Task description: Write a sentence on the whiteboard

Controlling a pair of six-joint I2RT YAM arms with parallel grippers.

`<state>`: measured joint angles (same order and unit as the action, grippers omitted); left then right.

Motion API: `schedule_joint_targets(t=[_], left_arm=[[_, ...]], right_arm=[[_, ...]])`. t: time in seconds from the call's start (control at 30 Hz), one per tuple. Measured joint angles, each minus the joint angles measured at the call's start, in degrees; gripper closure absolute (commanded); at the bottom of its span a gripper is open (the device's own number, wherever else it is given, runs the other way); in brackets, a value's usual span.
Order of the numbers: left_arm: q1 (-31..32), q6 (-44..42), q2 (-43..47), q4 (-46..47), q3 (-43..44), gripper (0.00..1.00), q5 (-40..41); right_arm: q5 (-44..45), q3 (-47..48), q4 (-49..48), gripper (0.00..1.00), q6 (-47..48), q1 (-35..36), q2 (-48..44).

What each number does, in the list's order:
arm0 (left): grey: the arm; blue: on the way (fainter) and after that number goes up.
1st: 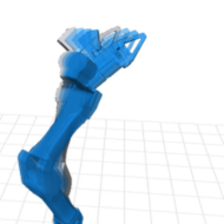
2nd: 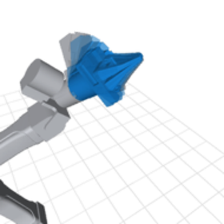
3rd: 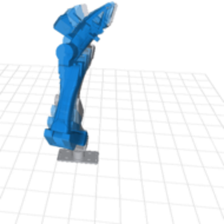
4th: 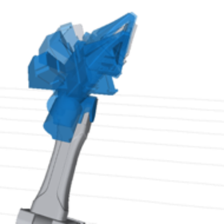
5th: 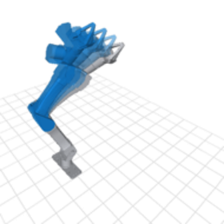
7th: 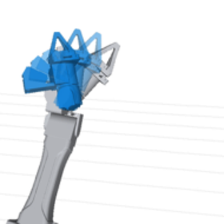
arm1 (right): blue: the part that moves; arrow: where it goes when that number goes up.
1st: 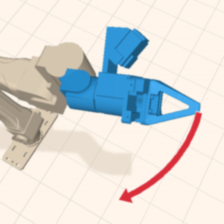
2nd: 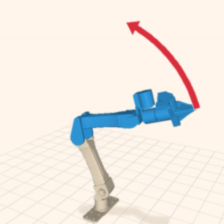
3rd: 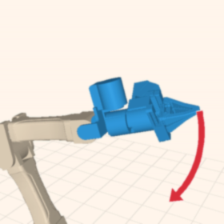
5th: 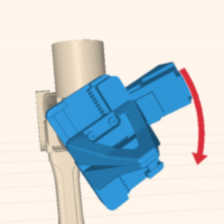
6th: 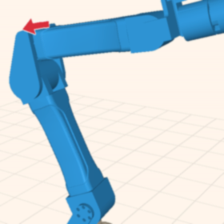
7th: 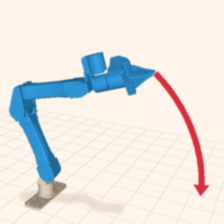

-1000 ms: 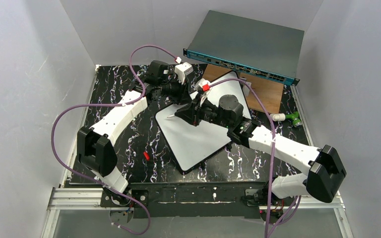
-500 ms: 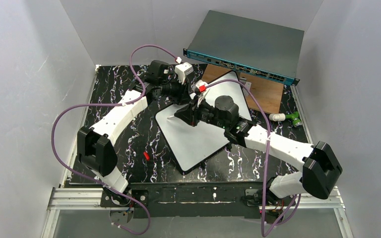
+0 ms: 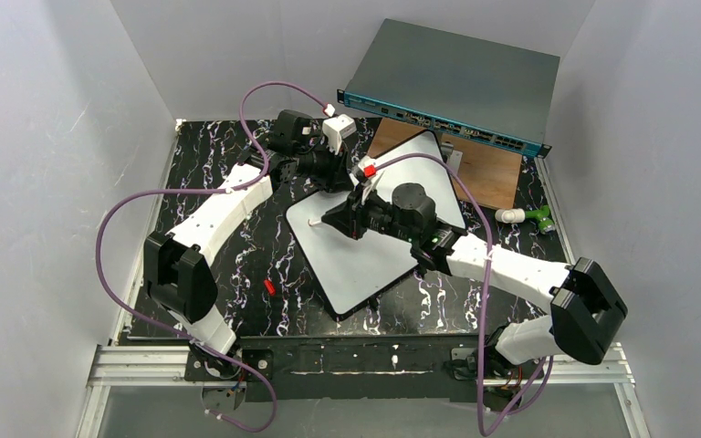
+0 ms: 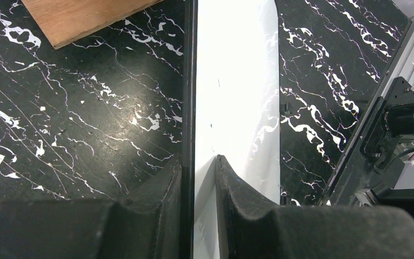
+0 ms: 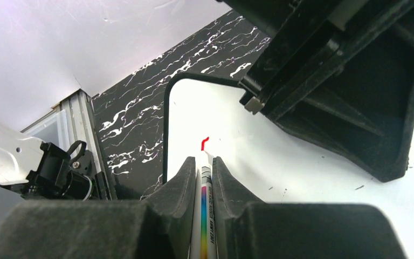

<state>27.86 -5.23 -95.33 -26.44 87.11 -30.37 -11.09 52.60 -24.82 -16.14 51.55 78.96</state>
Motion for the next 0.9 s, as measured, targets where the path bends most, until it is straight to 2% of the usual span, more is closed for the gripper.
schedule_joint_targets(t=[0.37,0.9], left_arm=[[0.0,-0.3,-0.1,-0.2,0.1,1.00,0.2],[0.0,-0.5,-0.1,-0.3,0.1,1.00,0.5]], right_arm=[[-0.6,-3.7,-0.3,0.99,-0.4,0.0,-1.6],[-0.9,-3.4,0.8,0.99,-0.1,0.0,-1.7]])
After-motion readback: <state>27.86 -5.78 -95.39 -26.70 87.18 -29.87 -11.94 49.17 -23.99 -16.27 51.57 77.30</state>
